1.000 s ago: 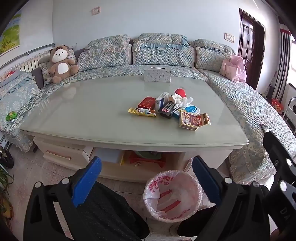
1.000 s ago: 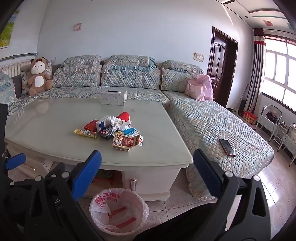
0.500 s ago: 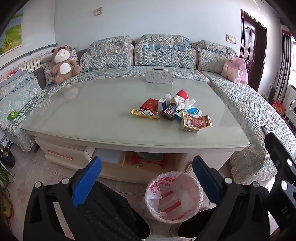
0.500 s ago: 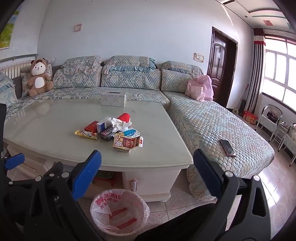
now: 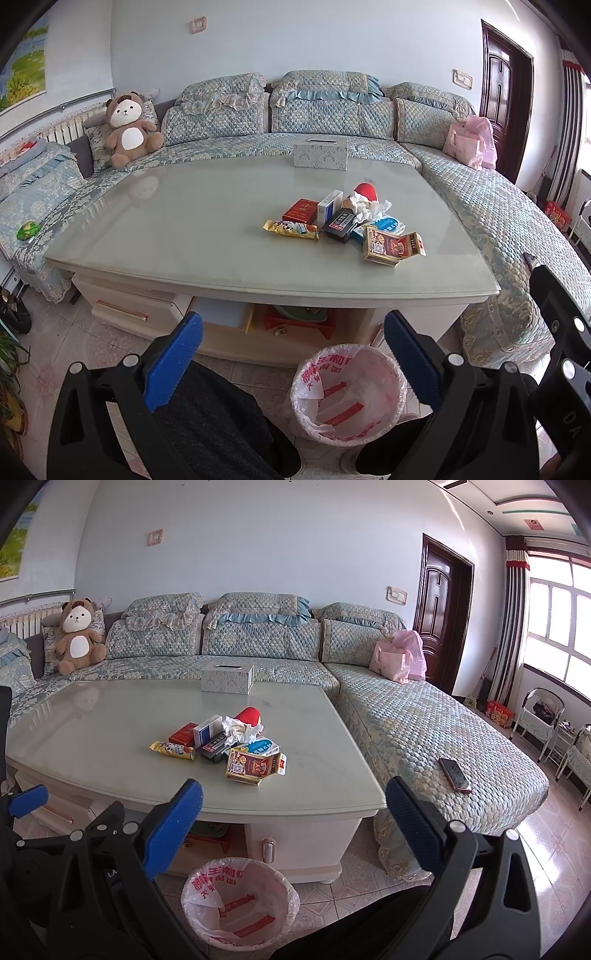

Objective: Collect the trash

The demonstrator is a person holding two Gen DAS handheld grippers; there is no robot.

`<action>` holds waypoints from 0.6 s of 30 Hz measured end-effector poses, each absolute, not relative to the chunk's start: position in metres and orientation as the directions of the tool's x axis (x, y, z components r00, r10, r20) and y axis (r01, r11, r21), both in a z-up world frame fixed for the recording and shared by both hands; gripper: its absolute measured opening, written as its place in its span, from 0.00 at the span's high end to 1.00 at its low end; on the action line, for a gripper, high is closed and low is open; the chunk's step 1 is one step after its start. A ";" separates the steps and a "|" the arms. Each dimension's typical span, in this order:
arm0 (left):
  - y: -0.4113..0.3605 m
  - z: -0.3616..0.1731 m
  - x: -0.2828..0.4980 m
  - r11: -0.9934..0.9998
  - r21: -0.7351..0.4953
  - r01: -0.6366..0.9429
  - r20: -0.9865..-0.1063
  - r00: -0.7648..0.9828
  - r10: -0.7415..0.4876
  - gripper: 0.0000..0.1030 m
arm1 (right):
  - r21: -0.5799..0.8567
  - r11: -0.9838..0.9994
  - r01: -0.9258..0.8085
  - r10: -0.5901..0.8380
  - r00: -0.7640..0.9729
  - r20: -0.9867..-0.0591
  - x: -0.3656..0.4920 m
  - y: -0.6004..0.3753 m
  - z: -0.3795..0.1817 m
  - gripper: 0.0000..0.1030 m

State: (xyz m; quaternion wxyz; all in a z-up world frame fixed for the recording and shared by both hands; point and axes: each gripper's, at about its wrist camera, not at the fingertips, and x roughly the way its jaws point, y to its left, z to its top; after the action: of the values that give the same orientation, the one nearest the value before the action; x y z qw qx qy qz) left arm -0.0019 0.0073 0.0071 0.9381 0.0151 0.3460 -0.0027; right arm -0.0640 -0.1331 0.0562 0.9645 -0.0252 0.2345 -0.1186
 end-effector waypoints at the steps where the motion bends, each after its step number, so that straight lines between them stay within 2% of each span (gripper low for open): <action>1: 0.007 0.007 -0.002 1.000 0.027 0.015 -0.649 0.761 0.006 0.07 | -0.104 0.971 0.217 -0.241 0.862 -0.446 -0.064 -0.133 0.057 0.06; 18: 0.008 0.011 -0.003 0.999 0.030 0.016 -0.647 0.763 0.007 0.07 | -0.098 0.972 0.215 -0.236 0.863 -0.447 -0.067 -0.132 0.065 0.06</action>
State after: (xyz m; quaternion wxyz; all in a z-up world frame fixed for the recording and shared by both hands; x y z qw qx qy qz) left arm -0.0027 0.0079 0.0105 0.9386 0.0166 0.3446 -0.0022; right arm -0.0665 -0.1315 0.0654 0.9649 -0.0225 0.2342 -0.1171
